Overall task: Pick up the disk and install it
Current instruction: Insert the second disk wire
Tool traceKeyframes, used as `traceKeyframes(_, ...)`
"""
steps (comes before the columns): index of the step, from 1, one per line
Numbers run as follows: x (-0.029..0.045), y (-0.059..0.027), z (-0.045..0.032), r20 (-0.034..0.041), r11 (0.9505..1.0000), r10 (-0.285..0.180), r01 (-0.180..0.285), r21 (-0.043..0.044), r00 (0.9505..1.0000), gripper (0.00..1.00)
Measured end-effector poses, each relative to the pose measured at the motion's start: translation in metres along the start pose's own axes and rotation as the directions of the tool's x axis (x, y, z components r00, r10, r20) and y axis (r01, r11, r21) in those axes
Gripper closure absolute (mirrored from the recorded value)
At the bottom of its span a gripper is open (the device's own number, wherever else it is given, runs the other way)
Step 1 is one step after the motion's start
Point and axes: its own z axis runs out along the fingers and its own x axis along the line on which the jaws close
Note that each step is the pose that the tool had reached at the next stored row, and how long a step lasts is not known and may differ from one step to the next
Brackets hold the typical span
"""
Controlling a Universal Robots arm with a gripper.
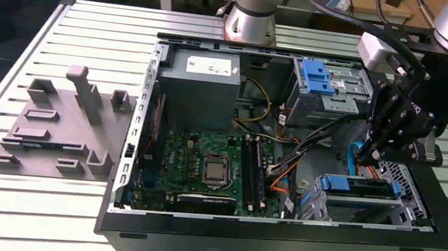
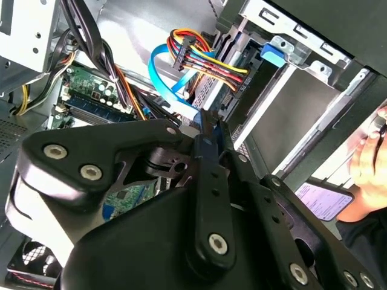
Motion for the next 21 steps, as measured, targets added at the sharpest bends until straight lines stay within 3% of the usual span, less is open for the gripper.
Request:
traceKeyframes(7,-0.0003,-0.0001,0.0053,0.0004,1.0000,-0.001,0.001,0.0000,1.0000,0.84)
traceKeyframes(16,-0.0003,-0.0001,0.0055,0.0003,1.0000,-0.001,0.001,0.0003,1.0000,0.84)
traceKeyframes(21,-0.0001,-0.0001,0.0059,-0.0027,1.0000,0.000,0.000,0.0060,1.0000,0.84)
